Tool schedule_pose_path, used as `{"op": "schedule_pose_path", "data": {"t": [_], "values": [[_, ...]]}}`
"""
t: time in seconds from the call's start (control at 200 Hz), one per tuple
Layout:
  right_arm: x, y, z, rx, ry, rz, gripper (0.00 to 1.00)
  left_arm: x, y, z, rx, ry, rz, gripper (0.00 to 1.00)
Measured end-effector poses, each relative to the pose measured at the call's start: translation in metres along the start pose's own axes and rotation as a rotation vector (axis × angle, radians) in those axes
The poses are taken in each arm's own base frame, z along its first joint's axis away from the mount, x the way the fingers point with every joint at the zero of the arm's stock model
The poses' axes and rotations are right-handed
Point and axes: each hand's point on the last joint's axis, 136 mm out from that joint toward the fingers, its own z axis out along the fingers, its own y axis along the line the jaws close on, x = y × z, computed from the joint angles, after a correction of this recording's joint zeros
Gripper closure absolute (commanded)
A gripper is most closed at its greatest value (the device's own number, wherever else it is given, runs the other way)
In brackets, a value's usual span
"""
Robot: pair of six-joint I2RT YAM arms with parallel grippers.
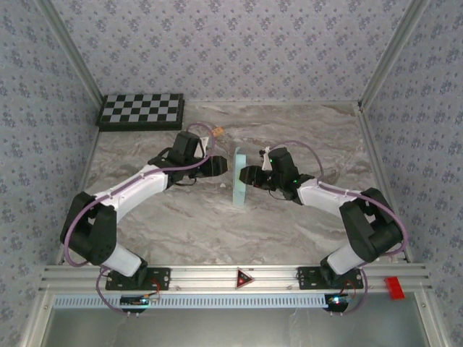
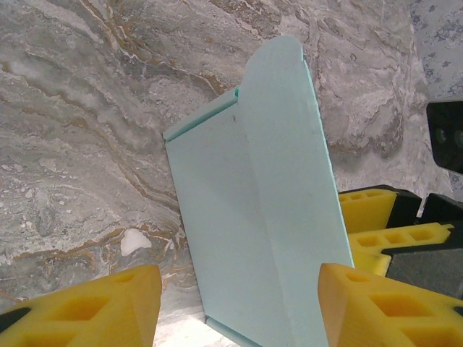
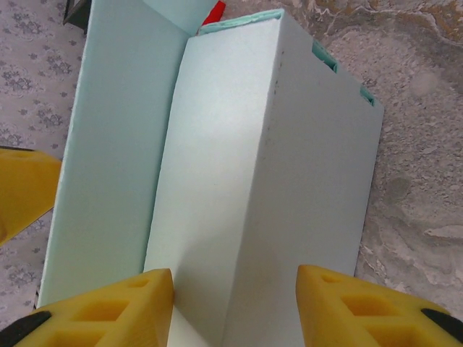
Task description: Fold the paper box
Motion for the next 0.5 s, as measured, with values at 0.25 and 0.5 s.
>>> {"op": "schedule_pose_path", "data": {"t": [0.25,0.5], "values": [[-0.0005,-0.0007,0.0019,0.072,-0.015,0.008,0.59,0.004,0.0019,-0.0018,-0.01,0.015,0.005,0.41],[-0.0012,0.0034,0.0039,0.132,-0.02,-0.007,0.6,0.0073,0.0039,-0.002,-0.018,0.028,0.008,0.41]]}}
